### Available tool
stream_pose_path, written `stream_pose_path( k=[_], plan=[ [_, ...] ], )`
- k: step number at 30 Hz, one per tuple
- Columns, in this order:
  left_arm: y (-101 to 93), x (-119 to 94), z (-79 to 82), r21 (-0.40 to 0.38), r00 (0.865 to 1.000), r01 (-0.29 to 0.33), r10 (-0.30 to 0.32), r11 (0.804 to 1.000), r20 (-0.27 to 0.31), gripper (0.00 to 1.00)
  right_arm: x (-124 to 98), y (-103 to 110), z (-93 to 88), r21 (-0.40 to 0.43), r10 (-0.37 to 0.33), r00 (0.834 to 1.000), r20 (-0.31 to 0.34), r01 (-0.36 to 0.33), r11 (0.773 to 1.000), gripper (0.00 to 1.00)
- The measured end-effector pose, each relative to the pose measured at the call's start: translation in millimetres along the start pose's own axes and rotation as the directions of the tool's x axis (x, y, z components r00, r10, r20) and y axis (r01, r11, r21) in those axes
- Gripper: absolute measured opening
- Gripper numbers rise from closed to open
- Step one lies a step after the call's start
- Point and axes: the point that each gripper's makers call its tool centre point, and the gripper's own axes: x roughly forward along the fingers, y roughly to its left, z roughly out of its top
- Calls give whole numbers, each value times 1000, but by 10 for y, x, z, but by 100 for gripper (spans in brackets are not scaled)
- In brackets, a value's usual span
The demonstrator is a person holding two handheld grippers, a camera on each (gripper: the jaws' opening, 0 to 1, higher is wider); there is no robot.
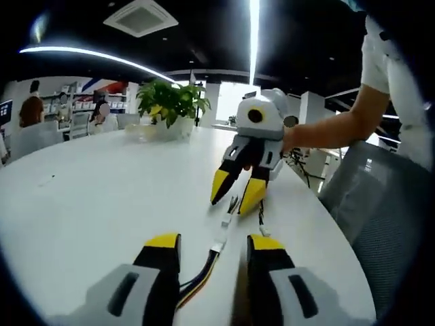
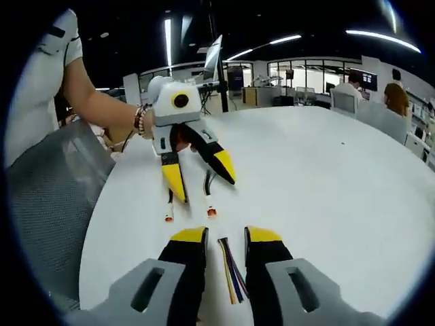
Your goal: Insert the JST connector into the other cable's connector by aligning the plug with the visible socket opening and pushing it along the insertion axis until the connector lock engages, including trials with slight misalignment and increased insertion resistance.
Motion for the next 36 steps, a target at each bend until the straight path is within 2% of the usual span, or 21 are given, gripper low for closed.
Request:
stream_pose_path(
  k=[3, 6, 12, 17, 24, 28, 36],
  plan=[
    [-16, 14, -14, 18, 1000, 7, -7, 1000, 1, 28, 20, 19, -32, -21, 7, 1000, -9, -7, 1000, 18],
    [-40, 47, -78, 53, 1000, 10, -9, 999, -23, 21, 24, 4, -43, -32, 3, 1000, -5, -3, 999, 13],
    [-56, 78, -123, 44, 999, 11, -10, 999, -32, 19, 27, 9, -85, -41, 3, 1000, -13, -4, 999, 10],
    [-40, 72, -135, 33, 1000, 5, -4, 999, -31, 8, 35, 5, -103, -37, 2, 1000, -14, -2, 999, 6],
    [-47, 46, -140, 35, 1000, 7, -6, 999, -28, 7, 39, -2, -99, -29, 4, 1000, -2, -5, 1000, 5],
    [-72, 38, -154, 42, 999, 16, -15, 999, -34, 1, 44, 0, -97, -28, 5, 1000, 0, -5, 1000, 5],
    [-115, 8, -149, 54, 999, 37, -35, 998, -40, 0, 41, 22, -100, -19, 21, 1000, -3, -21, 1000, 5]
  ],
)
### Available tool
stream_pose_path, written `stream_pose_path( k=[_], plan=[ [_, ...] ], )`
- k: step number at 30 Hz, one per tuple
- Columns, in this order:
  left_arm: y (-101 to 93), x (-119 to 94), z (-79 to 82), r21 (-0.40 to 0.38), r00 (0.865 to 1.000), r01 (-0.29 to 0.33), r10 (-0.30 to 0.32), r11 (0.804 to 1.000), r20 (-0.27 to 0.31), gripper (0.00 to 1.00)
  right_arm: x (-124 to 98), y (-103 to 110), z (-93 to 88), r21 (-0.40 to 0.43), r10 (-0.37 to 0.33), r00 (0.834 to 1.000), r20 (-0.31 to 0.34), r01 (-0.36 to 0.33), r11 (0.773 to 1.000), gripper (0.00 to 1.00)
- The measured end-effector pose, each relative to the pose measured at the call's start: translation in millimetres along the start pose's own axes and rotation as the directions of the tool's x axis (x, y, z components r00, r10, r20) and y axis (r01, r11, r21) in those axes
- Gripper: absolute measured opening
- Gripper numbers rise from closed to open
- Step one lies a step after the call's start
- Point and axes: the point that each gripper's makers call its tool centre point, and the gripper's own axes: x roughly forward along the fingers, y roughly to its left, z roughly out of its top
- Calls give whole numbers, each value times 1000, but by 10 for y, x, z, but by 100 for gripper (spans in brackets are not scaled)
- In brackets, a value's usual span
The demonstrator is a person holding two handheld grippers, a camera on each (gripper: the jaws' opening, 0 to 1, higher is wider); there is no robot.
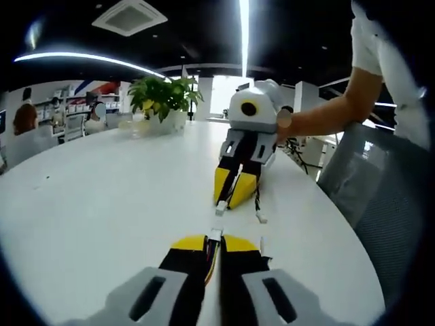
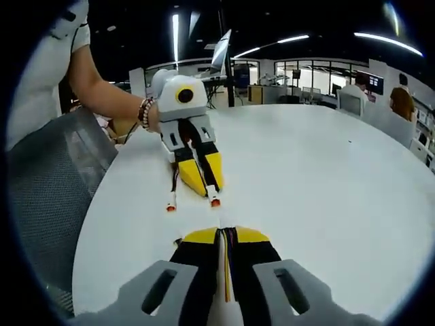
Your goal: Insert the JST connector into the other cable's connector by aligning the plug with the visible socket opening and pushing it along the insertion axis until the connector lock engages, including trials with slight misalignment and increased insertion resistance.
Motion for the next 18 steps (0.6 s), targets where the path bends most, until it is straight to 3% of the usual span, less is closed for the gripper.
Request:
stream_pose_path(
  k=[11, 18],
  plan=[
    [-93, -106, 107, 54, 1000, 23, -22, 998, -13, 0, -54, 172, 109, -10, 52, 999, 9, -52, 999, 4],
    [-146, -86, 94, 76, 999, 36, -33, 996, -37, 0, -17, 267, 275, -53, 79, 997, 20, -78, 996, 4]
  ],
)
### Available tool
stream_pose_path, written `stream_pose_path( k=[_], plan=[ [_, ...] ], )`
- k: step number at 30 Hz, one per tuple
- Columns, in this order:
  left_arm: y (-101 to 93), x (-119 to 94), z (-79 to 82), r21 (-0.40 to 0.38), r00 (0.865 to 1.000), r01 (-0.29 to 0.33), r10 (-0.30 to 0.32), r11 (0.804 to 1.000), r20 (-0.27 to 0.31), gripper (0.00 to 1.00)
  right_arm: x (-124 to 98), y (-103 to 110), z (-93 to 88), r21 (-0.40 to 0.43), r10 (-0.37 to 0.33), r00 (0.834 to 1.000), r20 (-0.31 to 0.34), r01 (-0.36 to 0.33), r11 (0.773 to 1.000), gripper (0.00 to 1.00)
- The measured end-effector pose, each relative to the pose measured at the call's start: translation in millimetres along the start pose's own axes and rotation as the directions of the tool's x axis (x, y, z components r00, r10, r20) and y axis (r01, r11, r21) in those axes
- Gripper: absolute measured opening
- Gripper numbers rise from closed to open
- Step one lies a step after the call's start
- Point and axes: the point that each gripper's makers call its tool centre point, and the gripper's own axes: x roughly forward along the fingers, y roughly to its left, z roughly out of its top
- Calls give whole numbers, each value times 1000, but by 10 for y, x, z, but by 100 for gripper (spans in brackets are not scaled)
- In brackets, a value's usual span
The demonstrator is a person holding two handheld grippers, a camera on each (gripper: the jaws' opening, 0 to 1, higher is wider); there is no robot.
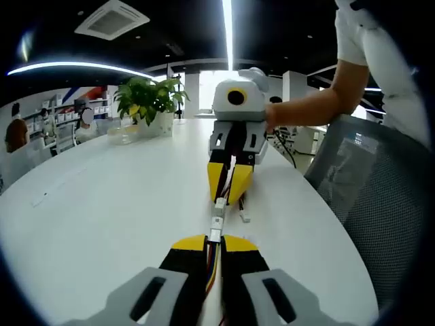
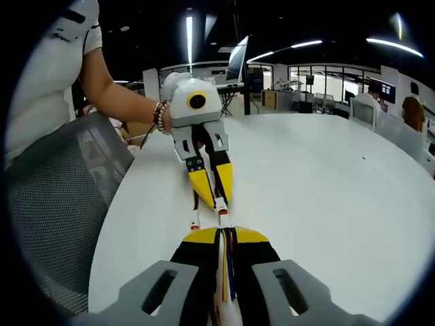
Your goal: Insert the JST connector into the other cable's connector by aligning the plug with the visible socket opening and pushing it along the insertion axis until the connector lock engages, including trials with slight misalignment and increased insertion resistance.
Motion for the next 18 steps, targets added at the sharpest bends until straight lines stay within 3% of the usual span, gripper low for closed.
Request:
stream_pose_path(
  k=[18],
  plan=[
    [-60, 28, 41, 25, 1000, 30, -30, 999, 1, 0, 86, 45, -65, -37, 30, 997, -67, -32, 999, 4]
  ],
)
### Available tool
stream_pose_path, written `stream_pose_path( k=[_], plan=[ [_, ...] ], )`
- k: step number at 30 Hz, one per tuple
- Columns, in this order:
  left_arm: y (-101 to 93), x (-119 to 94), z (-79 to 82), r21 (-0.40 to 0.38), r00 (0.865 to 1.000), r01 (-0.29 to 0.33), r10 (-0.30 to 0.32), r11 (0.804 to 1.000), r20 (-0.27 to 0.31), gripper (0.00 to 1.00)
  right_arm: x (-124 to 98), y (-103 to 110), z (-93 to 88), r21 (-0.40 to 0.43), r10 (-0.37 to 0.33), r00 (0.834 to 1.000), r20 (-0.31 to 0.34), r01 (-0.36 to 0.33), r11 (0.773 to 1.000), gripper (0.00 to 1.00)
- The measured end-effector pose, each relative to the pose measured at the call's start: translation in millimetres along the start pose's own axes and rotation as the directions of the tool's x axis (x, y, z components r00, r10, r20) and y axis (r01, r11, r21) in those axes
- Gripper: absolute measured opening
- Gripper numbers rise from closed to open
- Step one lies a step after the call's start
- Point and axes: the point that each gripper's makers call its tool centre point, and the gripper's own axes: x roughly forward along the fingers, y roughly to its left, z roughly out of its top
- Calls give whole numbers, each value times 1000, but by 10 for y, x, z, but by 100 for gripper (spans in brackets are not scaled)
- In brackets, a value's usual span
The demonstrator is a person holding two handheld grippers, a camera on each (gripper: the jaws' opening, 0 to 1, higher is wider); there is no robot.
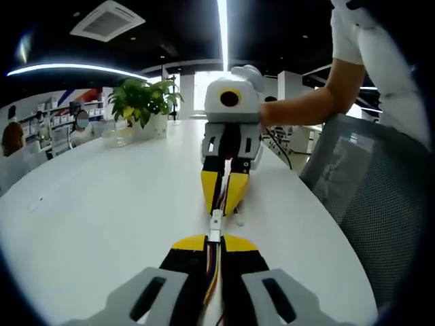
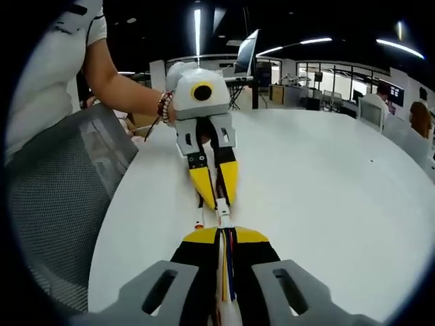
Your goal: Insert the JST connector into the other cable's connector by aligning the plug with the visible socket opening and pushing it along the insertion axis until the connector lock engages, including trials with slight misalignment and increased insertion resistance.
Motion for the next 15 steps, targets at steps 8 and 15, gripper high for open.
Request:
stream_pose_path(
  k=[8, 15],
  plan=[
    [-23, 17, 22, 16, 1000, 13, -13, 1000, -8, 0, 21, 42, 24, -17, 18, 1000, -10, -18, 1000, 4],
    [-26, 8, 65, 19, 1000, 17, -17, 1000, 9, 0, -1, 40, 55, -8, 19, 1000, 9, -19, 1000, 3]
  ],
)
